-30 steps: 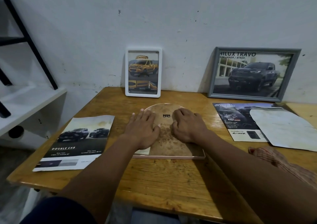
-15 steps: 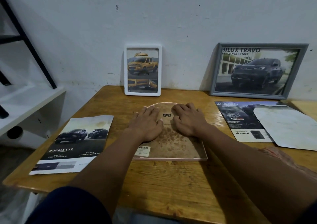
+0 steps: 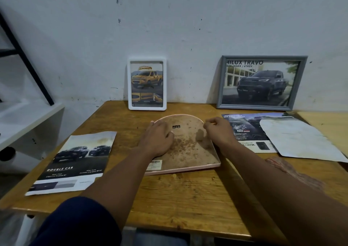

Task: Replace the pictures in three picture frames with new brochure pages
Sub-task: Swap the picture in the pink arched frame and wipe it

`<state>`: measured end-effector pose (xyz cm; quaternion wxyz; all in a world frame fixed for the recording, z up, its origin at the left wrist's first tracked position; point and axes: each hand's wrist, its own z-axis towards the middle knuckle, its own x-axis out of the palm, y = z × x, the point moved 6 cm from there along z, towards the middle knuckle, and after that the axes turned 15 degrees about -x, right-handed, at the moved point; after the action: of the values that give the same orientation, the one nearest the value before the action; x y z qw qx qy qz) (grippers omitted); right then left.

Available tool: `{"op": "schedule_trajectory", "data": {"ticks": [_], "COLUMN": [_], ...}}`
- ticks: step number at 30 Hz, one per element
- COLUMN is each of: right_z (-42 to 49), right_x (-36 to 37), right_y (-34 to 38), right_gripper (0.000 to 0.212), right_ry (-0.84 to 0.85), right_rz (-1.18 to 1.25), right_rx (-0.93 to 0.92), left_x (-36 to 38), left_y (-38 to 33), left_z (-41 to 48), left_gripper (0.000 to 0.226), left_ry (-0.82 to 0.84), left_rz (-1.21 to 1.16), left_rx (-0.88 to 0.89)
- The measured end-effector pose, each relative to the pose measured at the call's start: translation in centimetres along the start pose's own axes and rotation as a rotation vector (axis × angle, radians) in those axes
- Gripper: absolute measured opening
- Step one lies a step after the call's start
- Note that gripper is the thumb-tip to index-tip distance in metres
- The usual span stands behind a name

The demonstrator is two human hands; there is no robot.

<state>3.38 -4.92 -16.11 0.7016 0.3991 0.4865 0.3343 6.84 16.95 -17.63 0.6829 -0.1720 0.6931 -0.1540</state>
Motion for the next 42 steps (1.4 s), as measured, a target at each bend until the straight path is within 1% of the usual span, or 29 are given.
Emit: {"op": "schedule_trajectory", "data": {"ticks": [1,3,5,7,9,10,12,14,17,18,19,22,24,25,27,29,30,33,35,37,38,42], "right_z": [0.1,0.8,1.5,2.1,2.6,2.7,2.5,2.1,1.6,1.4,1.1,0.3,-0.6,-1.2,-2.1,-2.9,-3.2,-3.9,-4.2,-4.3,-4.5,-4.8], "right_x": [-0.9,-3.2,-6.0,-8.1,-9.1,-9.1,-8.4,-6.9,-4.5,-3.9,-3.4,-2.2,-1.6,-1.3,-0.8,-0.5,-0.5,-0.6,-0.8,-0.8,-0.8,-0.9], "right_y": [0.3,2.1,5.0,8.2,10.7,11.8,13.0,12.9,11.8,11.2,10.4,7.0,4.2,3.0,1.0,-0.2,-0.6,-1.0,-1.1,-1.3,-1.4,-1.3], "right_gripper": [0.023,0.018,0.019,0.020,0.019,0.023,0.033,0.041,0.048,0.050,0.050,0.050,0.049,0.048,0.049,0.050,0.051,0.049,0.046,0.043,0.042,0.040], "right_ry": [-0.038,-0.110,-0.169,-0.172,-0.125,-0.090,-0.009,0.079,0.133,0.128,0.121,0.112,0.146,0.177,0.241,0.264,0.258,0.218,0.195,0.193,0.190,0.179], "right_rz": [0.066,0.158,0.214,0.227,0.210,0.192,0.172,0.162,0.121,0.106,0.096,0.020,-0.070,-0.118,-0.243,-0.384,-0.446,-0.590,-0.645,-0.684,-0.697,-0.710], "right_rx": [0.010,-0.044,-0.147,-0.241,-0.310,-0.333,-0.361,-0.374,-0.393,-0.393,-0.383,-0.293,-0.205,-0.177,-0.180,-0.231,-0.259,-0.324,-0.348,-0.361,-0.362,-0.343], "left_x": [0.0,0.0,0.1,0.2,-0.3,-0.8,-2.1,-3.6,-6.0,-6.7,-7.3,-8.3,-8.2,-7.8,-6.2,-4.2,-3.4,-1.7,-1.0,-0.3,0.0,0.2], "left_y": [-0.5,-2.1,-4.4,-7.2,-9.7,-10.7,-11.7,-11.3,-9.3,-8.7,-8.0,-5.5,-3.5,-2.6,-1.1,-0.1,0.2,1.0,1.5,1.5,1.5,0.8], "left_z": [-0.1,-0.2,-0.4,-0.8,-1.2,-1.3,-1.6,-1.5,-1.3,-1.4,-1.4,-1.8,-1.9,-2.0,-2.4,-3.1,-3.4,-3.3,-2.9,-2.5,-2.5,-2.8], "left_gripper": [0.056,0.053,0.055,0.053,0.050,0.050,0.061,0.076,0.091,0.092,0.088,0.053,0.039,0.035,0.030,0.031,0.033,0.041,0.056,0.061,0.061,0.062], "left_ry": [0.003,0.042,0.133,0.225,0.305,0.343,0.407,0.476,0.541,0.554,0.560,0.502,0.452,0.430,0.398,0.363,0.327,0.155,0.066,-0.001,-0.018,-0.026], "left_rz": [-0.059,-0.200,-0.328,-0.449,-0.598,-0.675,-0.815,-0.939,-0.997,-0.989,-0.973,-0.935,-0.940,-0.901,-0.827,-0.749,-0.677,-0.380,-0.143,0.067,0.114,0.153], "left_rx": [0.004,0.005,-0.008,-0.016,-0.022,-0.024,-0.049,-0.100,-0.149,-0.163,-0.177,-0.251,-0.293,-0.317,-0.378,-0.407,-0.390,-0.243,-0.186,-0.138,-0.127,-0.102]}}
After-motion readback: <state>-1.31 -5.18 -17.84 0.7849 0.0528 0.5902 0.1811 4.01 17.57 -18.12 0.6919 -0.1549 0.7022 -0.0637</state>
